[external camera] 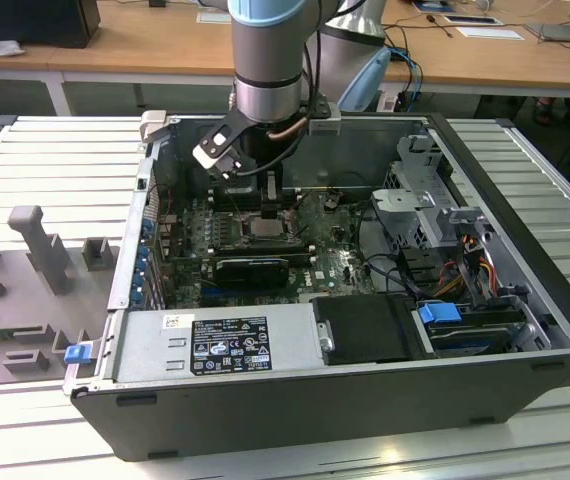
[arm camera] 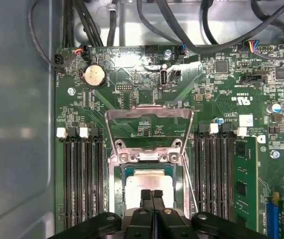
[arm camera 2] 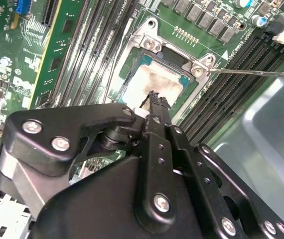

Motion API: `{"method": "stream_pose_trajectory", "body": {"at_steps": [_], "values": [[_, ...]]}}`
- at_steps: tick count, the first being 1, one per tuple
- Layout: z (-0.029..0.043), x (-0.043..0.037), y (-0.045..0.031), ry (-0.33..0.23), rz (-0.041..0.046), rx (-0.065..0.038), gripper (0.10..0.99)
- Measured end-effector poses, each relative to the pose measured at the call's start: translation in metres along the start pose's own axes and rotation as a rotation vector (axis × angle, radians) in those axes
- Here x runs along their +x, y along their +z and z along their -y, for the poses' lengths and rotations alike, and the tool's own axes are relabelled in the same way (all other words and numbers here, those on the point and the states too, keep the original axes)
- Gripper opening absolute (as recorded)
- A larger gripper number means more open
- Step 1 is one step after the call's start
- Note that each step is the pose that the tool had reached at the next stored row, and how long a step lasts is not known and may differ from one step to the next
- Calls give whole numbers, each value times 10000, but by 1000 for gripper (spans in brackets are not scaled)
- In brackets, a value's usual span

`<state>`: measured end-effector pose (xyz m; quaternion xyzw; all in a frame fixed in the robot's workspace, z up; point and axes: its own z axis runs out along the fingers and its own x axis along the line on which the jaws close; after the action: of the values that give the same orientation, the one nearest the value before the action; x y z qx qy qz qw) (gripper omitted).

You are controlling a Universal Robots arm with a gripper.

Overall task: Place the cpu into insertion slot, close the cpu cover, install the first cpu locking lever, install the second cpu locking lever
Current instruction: 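Close the cpu cover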

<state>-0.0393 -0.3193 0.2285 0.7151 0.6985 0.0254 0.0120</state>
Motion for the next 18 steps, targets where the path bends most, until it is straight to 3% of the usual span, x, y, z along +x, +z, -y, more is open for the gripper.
{"method": "stream_pose_trajectory", "body": {"at_steps": [4,18], "values": [[-54,-5,-3,0,0,5,106],[-63,-3,-113,0,-1,3,106]]}}
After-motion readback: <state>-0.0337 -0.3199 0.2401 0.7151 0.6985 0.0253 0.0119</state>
